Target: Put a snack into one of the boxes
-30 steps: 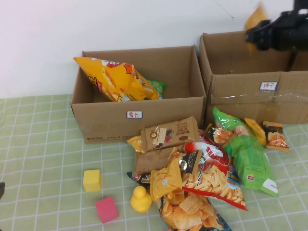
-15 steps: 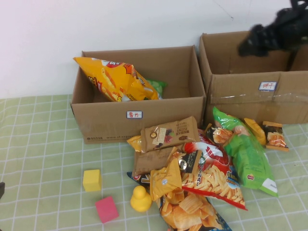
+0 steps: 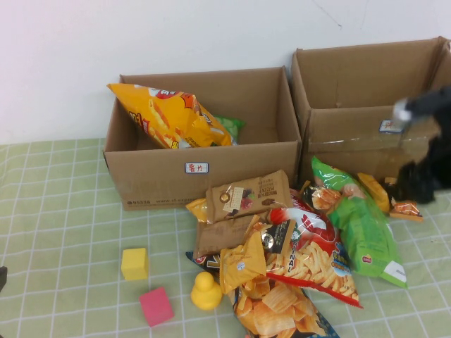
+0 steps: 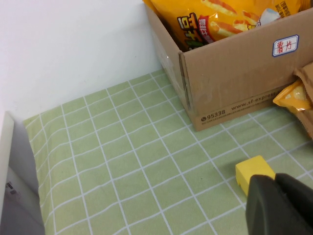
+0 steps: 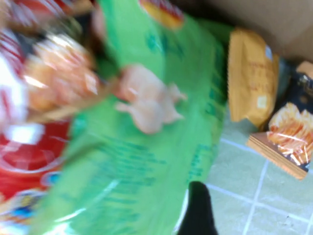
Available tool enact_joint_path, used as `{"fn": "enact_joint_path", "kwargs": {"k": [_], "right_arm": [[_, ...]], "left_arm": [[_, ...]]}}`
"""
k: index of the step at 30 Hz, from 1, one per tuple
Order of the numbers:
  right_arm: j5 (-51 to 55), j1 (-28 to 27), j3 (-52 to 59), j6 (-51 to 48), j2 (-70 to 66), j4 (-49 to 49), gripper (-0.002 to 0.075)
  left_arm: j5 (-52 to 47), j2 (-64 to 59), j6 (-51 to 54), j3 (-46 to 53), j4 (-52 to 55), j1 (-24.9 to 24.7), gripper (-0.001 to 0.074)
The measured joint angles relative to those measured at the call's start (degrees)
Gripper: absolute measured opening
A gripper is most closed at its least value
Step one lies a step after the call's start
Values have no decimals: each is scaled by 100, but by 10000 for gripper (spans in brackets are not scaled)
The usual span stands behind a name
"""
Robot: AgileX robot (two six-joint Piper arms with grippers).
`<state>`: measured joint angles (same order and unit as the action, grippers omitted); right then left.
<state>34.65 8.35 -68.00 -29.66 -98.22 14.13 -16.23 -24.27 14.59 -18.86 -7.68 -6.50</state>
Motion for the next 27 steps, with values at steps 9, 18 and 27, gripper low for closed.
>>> {"fn": "enact_joint_path", "kwargs": {"k": [9,18,27], "right_arm": [[-2051,0,912,-34,-607,537,496],[-2491,0,558,-34,-1407,797,495],[-2533,192,221,-95,-1464,902,495]], "left_arm": [[0,0,0,0,0,0,-2],[0,0,0,0,-18,0,-2],[-48,0,0,0,-18,0,-2]]}}
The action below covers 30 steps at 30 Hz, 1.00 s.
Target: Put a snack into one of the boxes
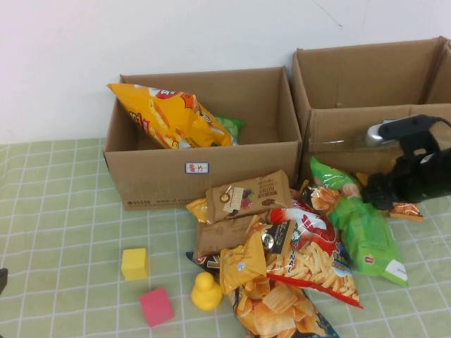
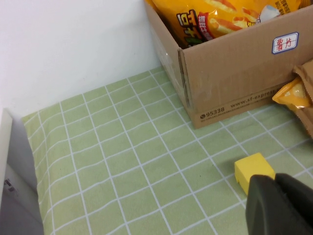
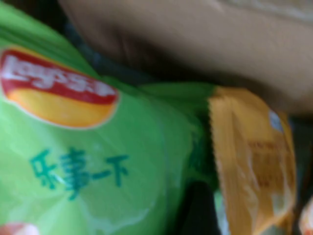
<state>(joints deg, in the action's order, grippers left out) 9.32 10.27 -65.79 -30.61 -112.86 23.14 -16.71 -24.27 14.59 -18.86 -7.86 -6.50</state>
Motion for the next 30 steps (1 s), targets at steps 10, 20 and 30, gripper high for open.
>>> {"fn": "enact_joint_path", "kwargs": {"k": [10,20,30], "right_arm": [[-517,204,-123,-215,-434,41,491],[-554,213,-123,-215,-470,78,216],[-121,216,-113,-215,53,91,190]], "left_arm": [[-34,0,0,0,0,0,-2],[-34,0,0,0,0,0,-2],[-34,0,0,0,0,0,-2]]}}
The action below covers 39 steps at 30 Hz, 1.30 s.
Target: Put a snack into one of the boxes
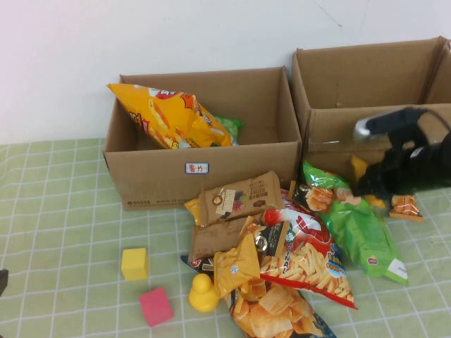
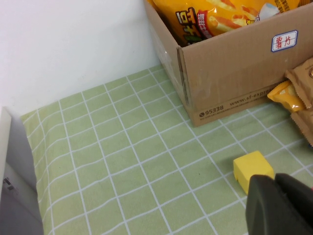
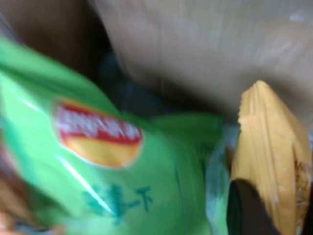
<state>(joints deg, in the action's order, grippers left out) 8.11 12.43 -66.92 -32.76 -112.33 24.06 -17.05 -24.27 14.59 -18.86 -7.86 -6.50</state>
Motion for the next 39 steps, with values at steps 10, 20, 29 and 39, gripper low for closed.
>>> {"fn": "enact_joint_path", "kwargs": {"k": [10,20,29,39], "right_arm": [[630,9,8,0,1203,226,186],[-578,30,-309,0,2302,802,183],[-649,30,-1562,-52,1386,817,177],[79,30,-2375,-484,314,841,269]], "left_arm": [[0,0,0,0,0,0,-2],[0,0,-8,0,0,0,-2],[0,0,-8,0,0,0,-2],[0,0,-8,0,0,0,-2]]}}
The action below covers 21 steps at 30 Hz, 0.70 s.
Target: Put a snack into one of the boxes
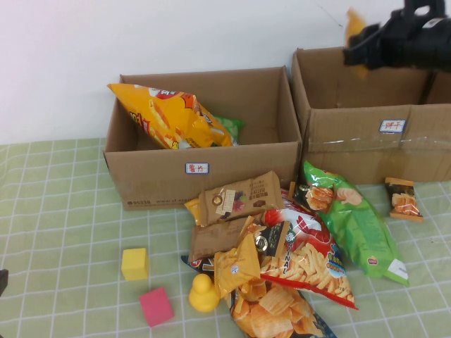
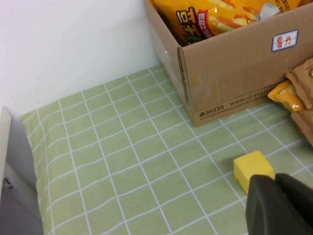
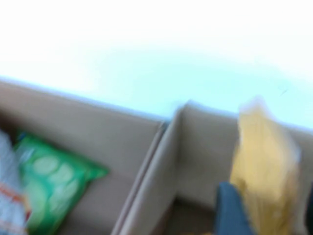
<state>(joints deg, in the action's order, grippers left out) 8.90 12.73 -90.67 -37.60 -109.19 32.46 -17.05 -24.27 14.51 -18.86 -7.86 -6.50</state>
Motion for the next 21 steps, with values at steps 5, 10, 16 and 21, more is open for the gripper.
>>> {"fn": "enact_joint_path", "kwargs": {"k": [5,10,16,21], "right_arm": [[750,0,-235,0,-149,56,476],[1385,0,-473,22,-73,56,485],[2143,12,-549,32,562,-57,278],[3361,12,-583,-38,1221,-427,47]], "left_arm": [[-8,0,0,0,0,0,-2],[-8,0,0,0,0,0,-2],[-8,0,0,0,-9,0,-2],[-8,0,-87,0,-22,0,-2]]}}
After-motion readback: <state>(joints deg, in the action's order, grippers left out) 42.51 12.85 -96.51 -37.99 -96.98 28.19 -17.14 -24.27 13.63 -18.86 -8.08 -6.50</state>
